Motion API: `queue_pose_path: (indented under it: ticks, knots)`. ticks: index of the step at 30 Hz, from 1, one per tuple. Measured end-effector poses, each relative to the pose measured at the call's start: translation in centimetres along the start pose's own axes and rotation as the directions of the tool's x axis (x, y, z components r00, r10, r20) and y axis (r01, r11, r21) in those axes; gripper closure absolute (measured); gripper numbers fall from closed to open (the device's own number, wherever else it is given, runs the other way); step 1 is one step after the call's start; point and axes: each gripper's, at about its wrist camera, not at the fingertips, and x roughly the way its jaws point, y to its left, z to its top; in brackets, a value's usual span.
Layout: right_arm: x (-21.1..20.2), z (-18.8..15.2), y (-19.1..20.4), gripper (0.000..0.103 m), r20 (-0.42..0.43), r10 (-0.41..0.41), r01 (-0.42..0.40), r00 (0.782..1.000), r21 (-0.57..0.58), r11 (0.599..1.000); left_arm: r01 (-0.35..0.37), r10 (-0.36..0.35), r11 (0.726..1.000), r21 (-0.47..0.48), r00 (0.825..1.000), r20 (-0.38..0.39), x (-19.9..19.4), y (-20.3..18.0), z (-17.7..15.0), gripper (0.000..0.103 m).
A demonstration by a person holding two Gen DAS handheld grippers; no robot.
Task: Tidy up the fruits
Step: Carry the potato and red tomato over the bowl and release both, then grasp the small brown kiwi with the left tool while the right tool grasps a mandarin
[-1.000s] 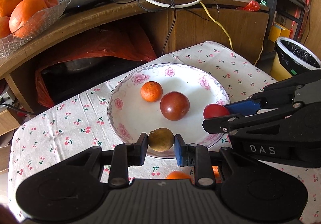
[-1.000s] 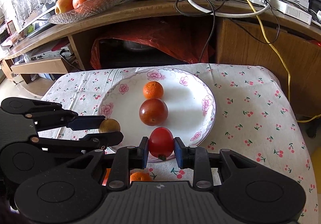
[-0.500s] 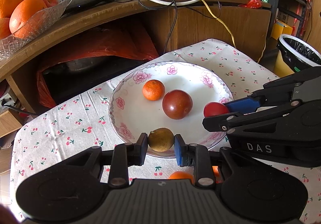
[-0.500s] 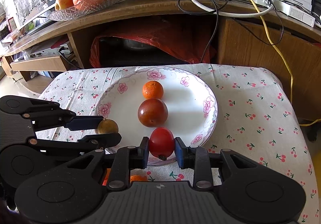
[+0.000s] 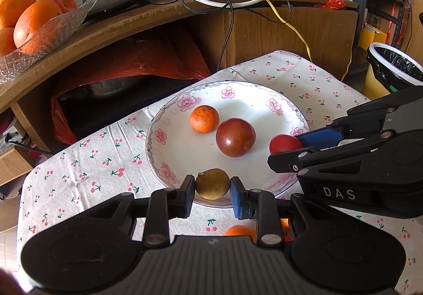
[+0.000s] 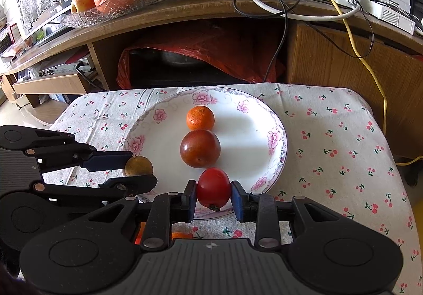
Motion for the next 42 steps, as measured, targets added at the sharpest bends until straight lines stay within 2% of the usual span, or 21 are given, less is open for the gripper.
queue_pose_path:
  ticks: [17,28,42]
  knots:
    - [-1.3,-0.1,-0.1,0.074,0.042,-0.002,0.002,0.999,-0.005,1.000,0.008,-0.008,1.000,0.003,1.000,0.021,-1.1,0.2,-0.2,0.059]
    - [-2.6,-0.9,0.7,0.070,0.043,0.039,-0.038,0.998,-0.030,0.999,0.032,-0.033,0.999,0.028,0.999,0.029,-2.6,0.4,-1.0,0.056]
    - [-3.2,-3.9,0.7,0.070,-0.049,0.091,-0.094,0.995,-0.060,0.994,0.124,-0.124,0.985,0.119,0.992,-0.012,-4.7,-0.4,-3.3,0.053]
